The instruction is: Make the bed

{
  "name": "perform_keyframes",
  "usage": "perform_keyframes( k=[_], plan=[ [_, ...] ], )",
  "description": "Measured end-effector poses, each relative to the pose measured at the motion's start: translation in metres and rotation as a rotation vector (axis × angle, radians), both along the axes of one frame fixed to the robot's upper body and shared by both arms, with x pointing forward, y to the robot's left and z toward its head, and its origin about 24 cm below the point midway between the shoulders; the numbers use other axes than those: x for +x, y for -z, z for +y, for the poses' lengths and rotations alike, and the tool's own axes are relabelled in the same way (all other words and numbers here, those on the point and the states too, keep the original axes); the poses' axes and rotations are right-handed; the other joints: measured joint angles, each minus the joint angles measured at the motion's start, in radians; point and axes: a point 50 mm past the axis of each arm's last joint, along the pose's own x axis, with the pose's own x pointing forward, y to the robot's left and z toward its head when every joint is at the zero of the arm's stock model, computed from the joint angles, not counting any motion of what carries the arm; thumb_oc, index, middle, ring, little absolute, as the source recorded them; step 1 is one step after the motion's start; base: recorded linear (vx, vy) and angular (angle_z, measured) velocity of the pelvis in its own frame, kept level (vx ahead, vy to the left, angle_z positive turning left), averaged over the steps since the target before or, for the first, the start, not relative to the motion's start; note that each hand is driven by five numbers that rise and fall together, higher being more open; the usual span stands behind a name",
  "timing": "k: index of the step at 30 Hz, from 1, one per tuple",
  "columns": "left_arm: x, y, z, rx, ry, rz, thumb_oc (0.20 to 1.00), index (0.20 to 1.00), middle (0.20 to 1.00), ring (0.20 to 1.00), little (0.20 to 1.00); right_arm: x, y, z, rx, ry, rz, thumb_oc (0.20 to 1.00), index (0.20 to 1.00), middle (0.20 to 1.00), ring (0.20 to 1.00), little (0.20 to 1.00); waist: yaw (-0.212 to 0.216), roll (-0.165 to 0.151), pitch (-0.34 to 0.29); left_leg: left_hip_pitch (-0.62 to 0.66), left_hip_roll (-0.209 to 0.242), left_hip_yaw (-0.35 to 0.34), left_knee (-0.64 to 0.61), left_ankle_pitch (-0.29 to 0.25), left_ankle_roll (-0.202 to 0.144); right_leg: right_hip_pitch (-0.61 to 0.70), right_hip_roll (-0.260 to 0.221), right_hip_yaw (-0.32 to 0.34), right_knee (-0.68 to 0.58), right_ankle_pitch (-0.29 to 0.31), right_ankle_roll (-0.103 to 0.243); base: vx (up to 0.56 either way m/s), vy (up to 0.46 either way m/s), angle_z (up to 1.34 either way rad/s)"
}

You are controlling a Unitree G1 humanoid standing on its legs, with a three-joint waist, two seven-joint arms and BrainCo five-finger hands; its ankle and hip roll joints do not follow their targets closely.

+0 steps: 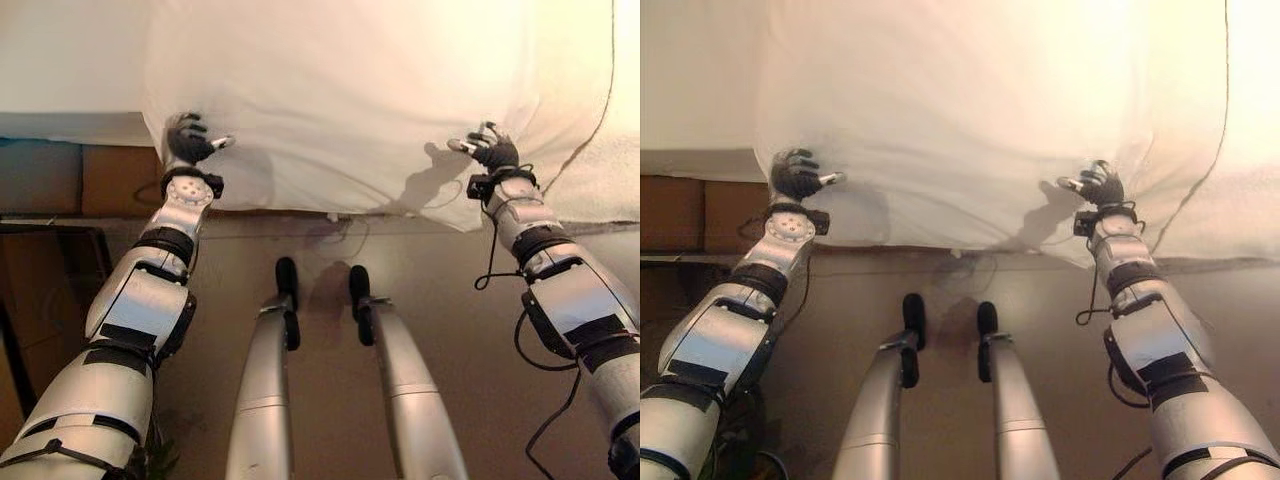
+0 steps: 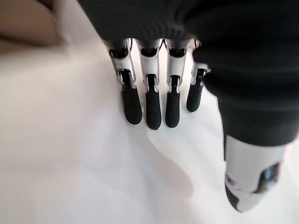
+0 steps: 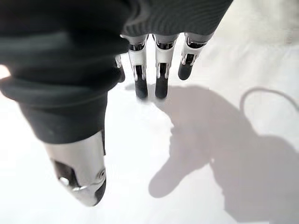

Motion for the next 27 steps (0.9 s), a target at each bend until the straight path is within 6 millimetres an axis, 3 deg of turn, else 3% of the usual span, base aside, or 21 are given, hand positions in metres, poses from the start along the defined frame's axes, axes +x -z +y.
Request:
perform_keyframes(
  k=[3,6,7,9,11,13,14,16,19,20,22,27],
  plan=[
    [-0.016,0.040,0.021,-0.017,-0.068,0.089,1.000,1.000,1.000,1.000,1.000,-0.019,0.043,-0.022,0.054,0.068,0.089,1.000,1.000,1.000,1.000,1.000,-0.006,-0.003,0.000,0.092,0.000,0.006,-0.084,0.020,-0.004,0.084,0.000,-0.001,-0.068,0.011,-0.001,0.03,-0.046,0.02],
    [-0.040,0.095,0.038,0.013,-0.147,0.265,1.000,1.000,1.000,1.000,1.000,-0.041,0.085,-0.039,0.109,0.140,0.187,1.000,1.000,1.000,1.000,1.000,-0.007,-0.006,0.000,0.221,-0.004,0.008,-0.196,0.050,-0.010,0.203,0.000,-0.007,-0.155,0.026,-0.005,0.08,-0.070,0.02],
    [-0.043,0.101,0.039,0.002,-0.153,0.275,1.000,1.000,1.000,1.000,1.000,-0.042,0.090,-0.038,0.128,0.144,0.188,1.000,1.000,1.000,1.000,1.000,-0.010,-0.007,0.000,0.255,-0.006,0.004,-0.229,0.061,-0.013,0.233,-0.001,-0.008,-0.183,0.032,-0.005,0.10,-0.037,0.12],
    [-0.060,0.128,0.048,-0.006,-0.185,0.367,1.000,1.000,1.000,1.000,1.000,-0.056,0.117,-0.038,0.159,0.159,0.253,1.000,1.000,1.000,1.000,1.000,-0.016,-0.009,-0.003,0.359,-0.004,-0.006,-0.310,0.080,-0.014,0.336,0.002,-0.018,-0.251,0.042,-0.010,0.11,-0.047,0.12],
    [-0.075,0.153,0.048,0.014,-0.178,0.447,1.000,1.000,1.000,1.000,1.000,-0.072,0.144,-0.038,0.179,0.175,0.320,1.000,1.000,1.000,1.000,1.000,-0.019,-0.010,-0.010,0.472,-0.005,-0.007,-0.397,0.103,-0.018,0.442,0.003,-0.023,-0.319,0.047,-0.009,0.15,-0.023,0.06],
    [-0.096,0.187,0.043,0.006,-0.122,0.543,1.000,1.000,1.000,1.000,1.000,-0.095,0.182,-0.027,0.270,0.178,0.376,1.000,1.000,1.000,1.000,1.000,-0.012,-0.008,-0.043,0.612,0.001,-0.006,-0.520,0.136,-0.018,0.575,0.009,-0.032,-0.421,0.066,-0.010,0.14,-0.011,0.08],
    [-0.111,0.210,0.035,0.014,-0.082,0.622,1.000,1.000,1.000,1.000,1.000,-0.118,0.210,-0.023,0.286,0.182,0.462,1.000,1.000,1.000,1.000,1.000,-0.018,-0.004,-0.103,0.649,0.002,-0.007,-0.556,0.137,-0.019,0.616,0.010,-0.036,-0.462,0.064,-0.009,0.08,-0.003,0.12],
    [-0.129,0.237,0.020,-0.013,-0.025,0.705,1.000,1.000,1.000,1.000,1.000,-0.149,0.241,-0.017,0.314,0.194,0.565,1.000,1.000,1.000,1.000,1.000,-0.008,0.000,-0.170,0.698,0.002,-0.011,-0.602,0.138,-0.019,0.672,0.011,-0.041,-0.522,0.069,-0.006,0.07,0.015,0.09],
    [-0.147,0.260,0.005,-0.024,0.046,0.788,1.000,1.000,1.000,1.000,1.000,-0.168,0.259,-0.008,0.353,0.187,0.618,1.000,1.000,1.000,1.000,1.000,0.001,0.005,-0.184,0.784,0.004,-0.006,-0.652,0.146,-0.015,0.781,0.014,-0.042,-0.617,0.100,-0.001,0.06,0.022,-0.01],
    [-0.164,0.276,-0.003,-0.049,0.072,0.849,1.000,1.000,1.000,1.000,1.000,-0.186,0.273,-0.003,0.380,0.190,0.666,1.000,1.000,1.000,1.000,1.000,0.000,0.004,-0.228,0.813,0.002,-0.008,-0.668,0.145,-0.015,0.829,0.013,-0.042,-0.672,0.113,0.003,0.07,0.021,0.04],
    [-0.180,0.289,-0.009,-0.080,0.077,0.896,1.000,1.000,1.000,1.000,1.000,-0.205,0.287,0.006,0.407,0.191,0.720,1.000,1.000,1.000,1.000,1.000,0.001,0.000,-0.277,0.836,-0.002,-0.012,-0.669,0.140,-0.022,0.879,0.012,-0.042,-0.726,0.129,0.005,0.06,0.027,0.07],
    [-0.216,0.317,-0.027,-0.221,0.109,1.016,1.000,1.000,1.000,1.000,1.000,-0.228,0.300,0.007,0.412,0.181,0.783,1.000,1.000,1.000,1.000,1.000,-0.001,0.014,-0.334,0.897,0.003,-0.011,-0.671,0.112,-0.027,0.982,0.017,-0.039,-0.819,0.170,-0.002,0.11,0.074,-0.03]
  ],
)
